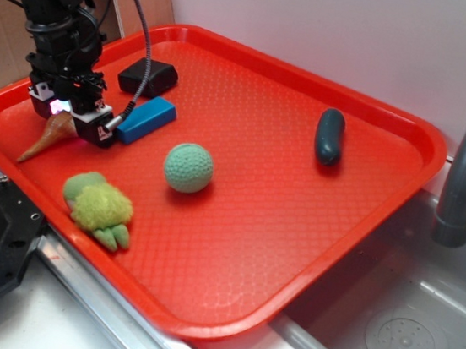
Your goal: Grab the shell.
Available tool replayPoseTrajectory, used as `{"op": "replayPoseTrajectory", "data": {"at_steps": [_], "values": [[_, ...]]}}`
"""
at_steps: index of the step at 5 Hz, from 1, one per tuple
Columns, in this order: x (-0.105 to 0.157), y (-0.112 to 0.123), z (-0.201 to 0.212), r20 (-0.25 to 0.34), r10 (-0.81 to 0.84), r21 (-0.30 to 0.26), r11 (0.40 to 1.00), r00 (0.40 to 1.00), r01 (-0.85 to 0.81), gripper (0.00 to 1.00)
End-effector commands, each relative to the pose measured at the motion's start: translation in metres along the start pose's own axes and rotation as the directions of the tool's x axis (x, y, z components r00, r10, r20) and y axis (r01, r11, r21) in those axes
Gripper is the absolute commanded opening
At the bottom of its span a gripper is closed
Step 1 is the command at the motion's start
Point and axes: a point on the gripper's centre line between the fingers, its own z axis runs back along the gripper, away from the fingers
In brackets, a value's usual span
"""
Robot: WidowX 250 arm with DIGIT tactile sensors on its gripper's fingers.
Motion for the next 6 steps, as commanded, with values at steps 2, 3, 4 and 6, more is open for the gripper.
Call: {"op": "replayPoseTrajectory", "data": {"at_steps": [2,3,4,6], "values": [[0.002,-0.016,0.104,0.05,0.127,-0.029,0.992,0.991,-0.126,0.0],[0.013,-0.043,0.146,0.049,0.155,0.034,0.987,0.987,-0.156,0.0],[0.019,-0.068,0.177,0.085,0.108,0.045,0.993,0.99,-0.112,0.0],[0.014,-0.063,0.169,0.08,0.07,0.025,0.997,0.994,-0.073,0.0]]}}
